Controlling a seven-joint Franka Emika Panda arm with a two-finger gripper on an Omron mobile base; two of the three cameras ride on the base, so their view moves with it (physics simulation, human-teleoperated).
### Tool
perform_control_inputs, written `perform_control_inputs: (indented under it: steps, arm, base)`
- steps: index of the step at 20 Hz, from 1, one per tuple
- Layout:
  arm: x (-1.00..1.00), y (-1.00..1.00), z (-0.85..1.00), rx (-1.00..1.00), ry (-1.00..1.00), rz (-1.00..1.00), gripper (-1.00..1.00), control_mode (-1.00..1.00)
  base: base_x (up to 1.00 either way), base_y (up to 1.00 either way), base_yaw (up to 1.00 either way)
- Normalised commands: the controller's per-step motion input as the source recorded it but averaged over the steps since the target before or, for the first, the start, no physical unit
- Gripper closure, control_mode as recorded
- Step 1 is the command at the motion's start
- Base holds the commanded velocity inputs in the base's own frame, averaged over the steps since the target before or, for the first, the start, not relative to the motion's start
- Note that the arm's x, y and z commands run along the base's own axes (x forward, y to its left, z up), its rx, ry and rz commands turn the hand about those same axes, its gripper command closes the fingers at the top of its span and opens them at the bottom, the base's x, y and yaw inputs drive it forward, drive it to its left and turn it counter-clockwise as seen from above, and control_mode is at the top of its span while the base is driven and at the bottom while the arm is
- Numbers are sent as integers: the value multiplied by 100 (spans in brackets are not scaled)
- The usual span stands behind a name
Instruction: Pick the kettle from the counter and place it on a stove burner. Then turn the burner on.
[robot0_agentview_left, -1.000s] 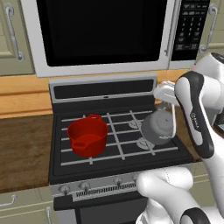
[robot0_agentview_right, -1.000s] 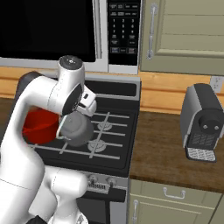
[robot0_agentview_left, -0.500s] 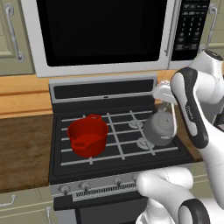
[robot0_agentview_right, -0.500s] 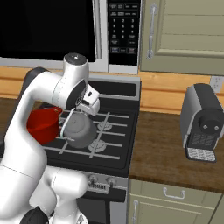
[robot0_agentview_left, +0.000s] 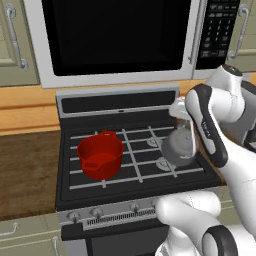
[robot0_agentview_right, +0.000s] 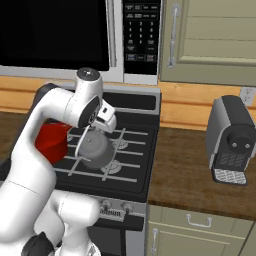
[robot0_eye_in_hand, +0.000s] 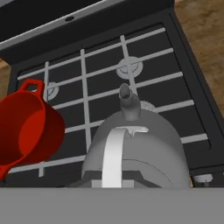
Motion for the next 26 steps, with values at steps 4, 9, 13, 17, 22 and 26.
perform_control_inputs:
  steps: [4, 9, 13, 17, 22, 26]
  arm:
    - [54, -5, -18, -2, 3, 0, 100, -100]
    - [21, -10, -1, -1, 8, 0, 100, -100]
    - [4, -2, -16, 0, 6, 0, 100, -100]
    - [0, 0, -45, 0, 4, 0, 100, -100]
    - [0, 0, -47, 0, 0, 0, 100, -100]
    - [0, 0, -31, -1, 0, 0, 100, -100]
  base:
    - [0, 0, 0]
    - [0, 0, 0]
    - [0, 0, 0]
    - [0, 0, 0]
    - [0, 0, 0]
    - [0, 0, 0]
